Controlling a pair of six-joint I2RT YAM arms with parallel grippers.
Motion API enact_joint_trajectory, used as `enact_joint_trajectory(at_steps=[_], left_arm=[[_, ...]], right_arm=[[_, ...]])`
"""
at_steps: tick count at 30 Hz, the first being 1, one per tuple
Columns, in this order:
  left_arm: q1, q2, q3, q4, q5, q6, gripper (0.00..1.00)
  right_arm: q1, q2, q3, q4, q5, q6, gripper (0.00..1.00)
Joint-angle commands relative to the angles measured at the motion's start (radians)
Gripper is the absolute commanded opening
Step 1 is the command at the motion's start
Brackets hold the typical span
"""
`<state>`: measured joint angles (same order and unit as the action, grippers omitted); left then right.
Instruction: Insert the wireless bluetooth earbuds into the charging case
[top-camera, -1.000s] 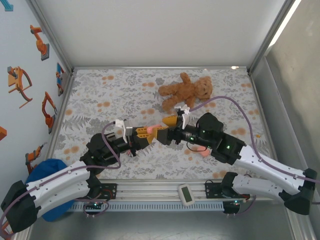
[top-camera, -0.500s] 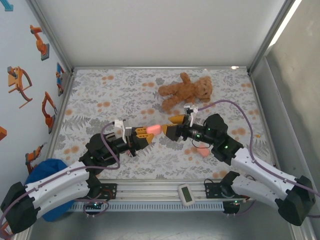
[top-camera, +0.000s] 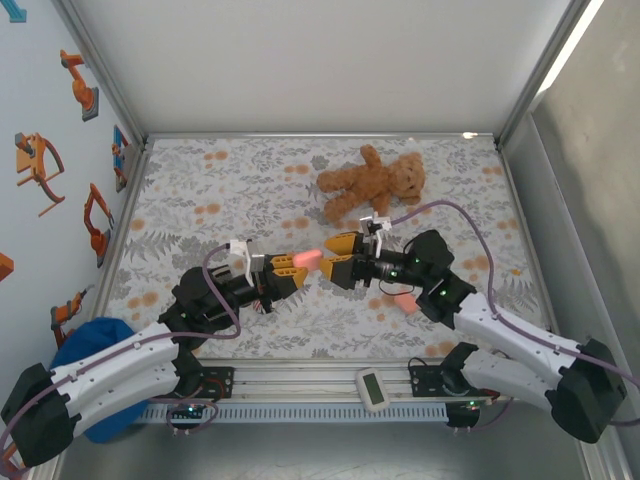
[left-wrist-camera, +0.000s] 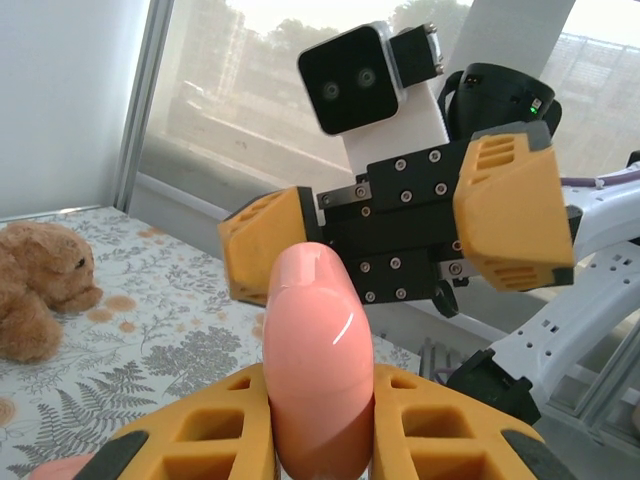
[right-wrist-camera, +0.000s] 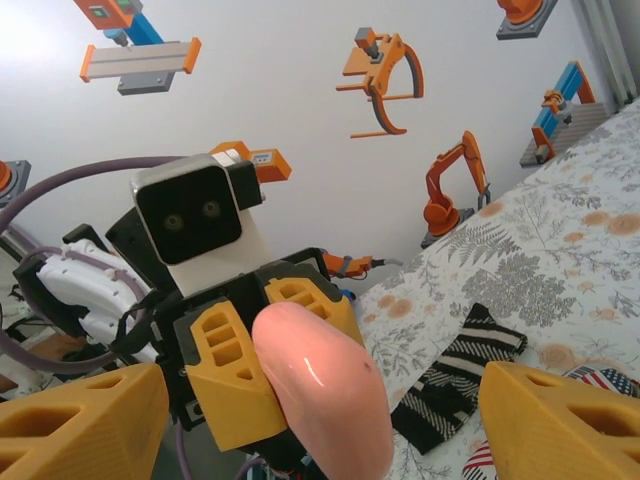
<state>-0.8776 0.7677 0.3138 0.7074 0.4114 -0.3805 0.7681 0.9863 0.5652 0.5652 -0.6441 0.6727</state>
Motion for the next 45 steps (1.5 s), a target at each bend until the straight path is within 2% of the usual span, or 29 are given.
enact_joint_trajectory(at_steps=[1,7,16,25,34,36,42,45], left_arm=[[-0.006,0.002,0.005,0.03,0.004,0.003,0.11],[-0.006,0.004,0.008,0.029,0.003,0.004,0.1],[-0.006,0.011,0.009,0.03,-0.004,0.008,0.11],[-0.006,0.028,0.016,0.035,-0.001,0.008,0.11],[-0.007,0.037,0.02,0.038,0.0,0.005,0.12],[-0.006,0.04,0.02,0.038,-0.003,0.006,0.13],[-0.006,0.041,0.021,0.038,-0.003,0.005,0.26],[-0.007,0.041,0.02,0.037,-0.005,0.007,0.29]], right_arm=[[0.014,0.037,-0.01,0.145,-0.05,0.029,0.79],[0.044,0.088,-0.004,0.191,-0.078,0.039,0.73],[0.049,0.066,-0.016,0.182,-0.07,0.037,0.64],[0.049,0.075,-0.004,0.157,-0.081,0.024,0.46],[0.05,0.071,-0.001,0.139,-0.081,0.011,0.38],[0.05,0.07,0.002,0.131,-0.078,0.009,0.36],[0.049,0.058,0.003,0.115,-0.066,0.004,0.32],[0.049,0.049,0.004,0.105,-0.053,0.001,0.29]])
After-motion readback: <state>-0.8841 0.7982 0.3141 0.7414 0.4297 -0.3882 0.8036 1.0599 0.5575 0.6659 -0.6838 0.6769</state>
